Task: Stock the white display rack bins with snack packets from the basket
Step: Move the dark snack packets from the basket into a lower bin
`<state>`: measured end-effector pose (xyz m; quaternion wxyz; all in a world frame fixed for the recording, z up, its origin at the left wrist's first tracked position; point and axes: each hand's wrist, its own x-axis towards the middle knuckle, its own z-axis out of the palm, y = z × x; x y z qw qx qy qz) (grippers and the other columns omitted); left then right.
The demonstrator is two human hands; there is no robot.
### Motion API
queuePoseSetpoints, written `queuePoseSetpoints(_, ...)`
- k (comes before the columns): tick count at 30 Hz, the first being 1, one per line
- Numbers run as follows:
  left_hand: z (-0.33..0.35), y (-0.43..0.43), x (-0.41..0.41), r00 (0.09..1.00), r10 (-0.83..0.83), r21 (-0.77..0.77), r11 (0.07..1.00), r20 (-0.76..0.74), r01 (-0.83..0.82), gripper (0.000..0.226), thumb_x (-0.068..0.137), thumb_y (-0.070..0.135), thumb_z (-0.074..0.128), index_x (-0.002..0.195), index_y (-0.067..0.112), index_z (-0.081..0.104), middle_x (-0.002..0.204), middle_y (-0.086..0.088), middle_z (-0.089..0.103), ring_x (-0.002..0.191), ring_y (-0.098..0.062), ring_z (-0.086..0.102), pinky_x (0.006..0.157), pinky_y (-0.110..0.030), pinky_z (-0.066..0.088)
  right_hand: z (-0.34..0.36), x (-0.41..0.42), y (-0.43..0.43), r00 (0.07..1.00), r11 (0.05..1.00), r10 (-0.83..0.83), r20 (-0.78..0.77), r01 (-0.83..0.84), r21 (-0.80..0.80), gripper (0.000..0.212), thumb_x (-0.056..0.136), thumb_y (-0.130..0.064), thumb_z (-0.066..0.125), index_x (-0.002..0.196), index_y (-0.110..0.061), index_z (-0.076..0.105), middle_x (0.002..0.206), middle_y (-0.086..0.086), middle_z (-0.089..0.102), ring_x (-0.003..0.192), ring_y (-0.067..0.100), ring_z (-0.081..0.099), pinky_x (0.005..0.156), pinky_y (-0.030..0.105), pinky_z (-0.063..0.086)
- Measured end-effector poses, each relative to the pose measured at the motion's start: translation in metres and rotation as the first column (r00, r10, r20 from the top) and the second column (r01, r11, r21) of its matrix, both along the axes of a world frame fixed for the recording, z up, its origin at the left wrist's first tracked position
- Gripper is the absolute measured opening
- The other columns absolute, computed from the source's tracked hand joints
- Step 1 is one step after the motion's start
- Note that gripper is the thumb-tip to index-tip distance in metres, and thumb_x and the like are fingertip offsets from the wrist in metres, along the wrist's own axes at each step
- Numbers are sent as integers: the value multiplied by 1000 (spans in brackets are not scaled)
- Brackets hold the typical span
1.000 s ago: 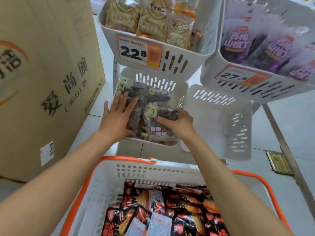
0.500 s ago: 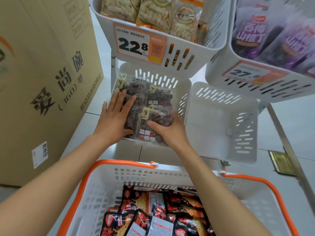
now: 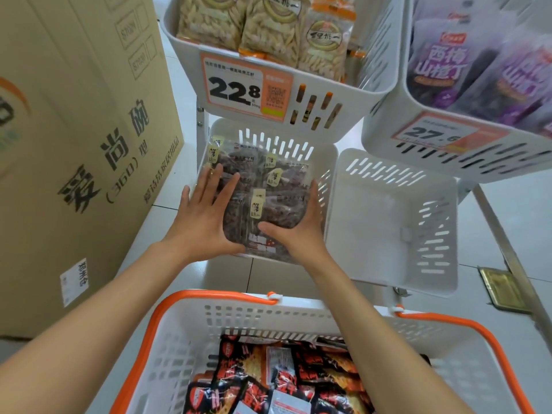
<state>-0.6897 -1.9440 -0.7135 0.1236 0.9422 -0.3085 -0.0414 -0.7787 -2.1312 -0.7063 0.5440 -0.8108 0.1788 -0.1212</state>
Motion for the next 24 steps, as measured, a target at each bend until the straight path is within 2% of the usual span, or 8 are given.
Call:
queuePoseSetpoints(4, -3, -4, -3, 996, 41, 27, 999, 75, -44, 137, 47, 103, 33, 145, 35, -36, 156, 2, -40, 144, -20, -37, 118, -62, -7, -2, -2, -4, 998, 989, -58, 37, 53, 136, 119, 69, -41, 87, 154, -42, 4, 158, -17, 22, 139, -1, 28, 117, 33, 28)
queuePoseSetpoints(6, -4, -9, -6, 991, 73, 26, 997, 114, -76, 137, 49, 104, 27, 148, 30, -32, 158, -1, -36, 146, -22, -34, 116, -66, -6, 0, 0, -6, 1000, 996, -14, -6, 15, 93, 111, 72, -42, 85, 154, -40, 9, 153, -21, 23, 133, -5, 26, 117, 32, 26)
queuePoseSetpoints(11, -9, -17, -10, 982, 130, 0, 991, 135, -131, 133, 50, 98, 23, 154, 27, -20, 161, -4, -29, 148, -23, -28, 112, -70, -1, -1, 0, -11, 998, 991, 52, 39, -47, -124, 121, 66, -44, 88, 153, -41, 5, 155, -26, 7, 141, -7, 14, 117, 28, 21)
queuePoseSetpoints(14, -12, -16, -10, 981, 131, -2, 991, 143, -132, 131, 53, 97, 23, 156, 25, -14, 163, -5, -25, 149, -24, -25, 112, -70, 1, -3, -4, -19, 998, 989, 6, 59, 2, -145, 130, 63, -49, 88, 152, -44, -6, 161, -19, 0, 148, 3, 9, 121, 38, 21)
queuePoseSetpoints(15, -13, -16, -10, 981, 129, -6, 992, 146, -130, 131, 54, 97, 23, 156, 25, -12, 163, -5, -23, 150, -24, -24, 112, -70, 1, -3, -9, -21, 998, 989, 6, 59, 3, -147, 132, 63, -47, 89, 152, -46, -8, 162, -17, -1, 149, 5, 8, 121, 37, 20)
queuePoseSetpoints(17, -14, -16, -10, 981, 129, -6, 992, 148, -130, 131, 53, 98, 24, 157, 25, -12, 164, -6, -22, 150, -24, -23, 113, -70, 1, -5, -18, -21, 994, 981, 104, 12, -101, -165, 132, 64, -42, 90, 151, -48, -9, 163, -15, 1, 149, 4, 10, 118, 31, 20)
queuePoseSetpoints(20, -9, -19, -10, 984, 134, 27, 990, 118, -138, 135, 54, 97, 36, 156, 24, -16, 162, -6, -27, 148, -25, -28, 113, -69, -3, -8, -22, -19, 986, 948, 160, -54, -169, -268, 124, 69, -37, 88, 155, -38, -2, 163, -14, 7, 148, 6, 14, 118, 30, 22)
queuePoseSetpoints(24, 12, -23, -25, 982, 148, 84, 984, 114, -158, 136, 61, 91, 47, 156, 19, -18, 161, -8, -28, 148, -27, -28, 113, -68, -4, 3, -27, -21, 984, 935, 167, -67, -180, -305, 127, 68, -42, 88, 156, -32, -4, 164, -9, 0, 151, 13, 4, 122, 45, 19)
